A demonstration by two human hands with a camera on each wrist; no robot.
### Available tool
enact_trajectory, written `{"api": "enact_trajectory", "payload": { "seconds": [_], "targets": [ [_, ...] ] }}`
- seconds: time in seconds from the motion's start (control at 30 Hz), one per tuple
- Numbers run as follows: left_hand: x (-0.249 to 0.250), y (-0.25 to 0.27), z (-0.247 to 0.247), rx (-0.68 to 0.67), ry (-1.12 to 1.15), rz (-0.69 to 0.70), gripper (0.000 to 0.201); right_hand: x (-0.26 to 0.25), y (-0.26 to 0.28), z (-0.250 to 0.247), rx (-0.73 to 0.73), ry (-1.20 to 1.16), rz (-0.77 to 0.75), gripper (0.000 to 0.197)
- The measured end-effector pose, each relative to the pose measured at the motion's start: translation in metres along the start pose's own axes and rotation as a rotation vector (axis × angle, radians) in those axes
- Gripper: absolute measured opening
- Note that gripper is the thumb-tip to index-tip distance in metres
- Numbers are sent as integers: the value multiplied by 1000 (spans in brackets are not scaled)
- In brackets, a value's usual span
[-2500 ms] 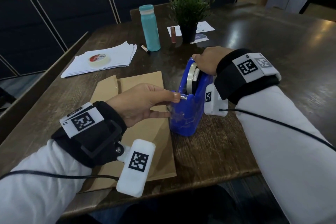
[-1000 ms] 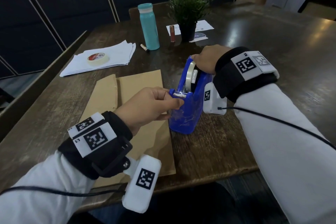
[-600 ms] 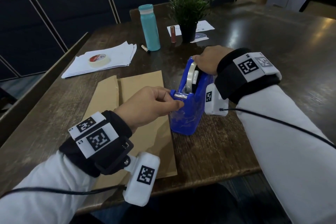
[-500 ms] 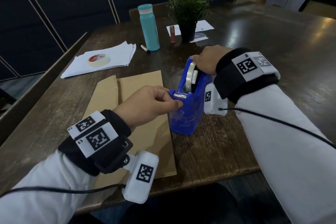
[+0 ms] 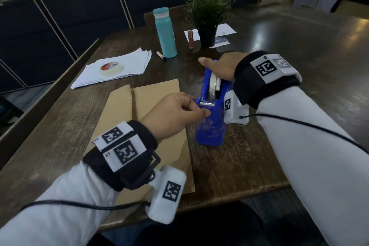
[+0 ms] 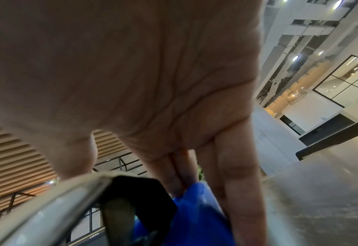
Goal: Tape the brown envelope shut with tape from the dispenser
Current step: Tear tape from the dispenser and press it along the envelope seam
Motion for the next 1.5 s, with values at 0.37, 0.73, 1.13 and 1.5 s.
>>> {"api": "enact_trajectory", "payload": {
  "seconds": [0.37, 0.73, 1.13, 1.5],
  "targets": [
    [4, 3, 0, -115, -206, 55, 21, 8, -8, 3, -29, 34, -3, 80],
    [-16, 44, -75, 104, 60, 53, 18, -29, 45, -38, 127, -67, -211, 69],
    [-49, 78, -119, 203, 94, 74, 31, -128, 87, 13, -16, -410, -561, 16],
    [-70, 85, -132, 207, 69, 102, 27, -164, 83, 29, 29, -677, -581, 7]
  ]
}}
Point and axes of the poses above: each hand's wrist, its own y-axis away from the middle knuckle, its own z-axis out of the palm, x = y × z, the point moved 9 cm from there along -y, towards the middle knuckle, and after that the axes turned 7 degrees about x, right-handed, at the moved point
